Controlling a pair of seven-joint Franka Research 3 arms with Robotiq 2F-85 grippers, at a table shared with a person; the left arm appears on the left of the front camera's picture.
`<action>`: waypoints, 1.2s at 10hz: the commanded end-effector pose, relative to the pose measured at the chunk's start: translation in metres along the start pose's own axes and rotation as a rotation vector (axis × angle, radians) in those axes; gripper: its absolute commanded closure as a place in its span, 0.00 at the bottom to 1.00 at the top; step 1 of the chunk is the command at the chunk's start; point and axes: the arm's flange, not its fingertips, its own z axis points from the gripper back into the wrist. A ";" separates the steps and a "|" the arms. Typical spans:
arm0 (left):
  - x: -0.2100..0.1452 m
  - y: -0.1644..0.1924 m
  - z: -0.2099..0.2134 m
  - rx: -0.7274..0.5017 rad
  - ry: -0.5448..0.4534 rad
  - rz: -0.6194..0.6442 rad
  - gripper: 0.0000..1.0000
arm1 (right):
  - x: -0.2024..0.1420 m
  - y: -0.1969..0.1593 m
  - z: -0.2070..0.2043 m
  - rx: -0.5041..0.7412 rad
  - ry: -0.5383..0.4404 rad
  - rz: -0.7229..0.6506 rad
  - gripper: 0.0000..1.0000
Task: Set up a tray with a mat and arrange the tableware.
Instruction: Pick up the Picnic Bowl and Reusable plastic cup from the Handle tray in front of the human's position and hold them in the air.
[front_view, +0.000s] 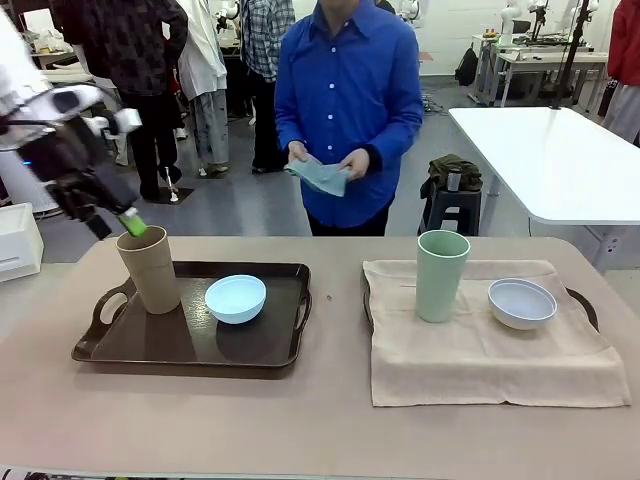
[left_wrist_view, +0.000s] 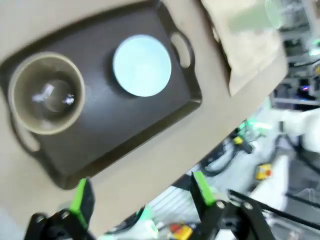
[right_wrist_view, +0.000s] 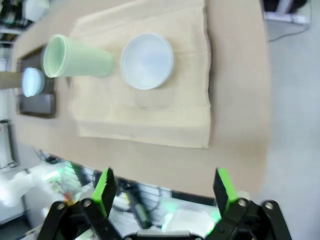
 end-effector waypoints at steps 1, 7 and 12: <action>-0.034 0.019 0.020 -0.157 -0.137 0.004 0.00 | 0.007 -0.027 0.023 0.266 0.031 -0.039 0.00; -0.104 0.099 0.048 -0.299 -0.183 0.422 0.00 | 0.000 -0.093 0.064 0.357 -0.091 -0.184 0.00; -0.122 0.105 0.051 -0.239 -0.113 0.674 0.00 | -0.002 -0.094 0.044 0.320 -0.042 -0.182 0.00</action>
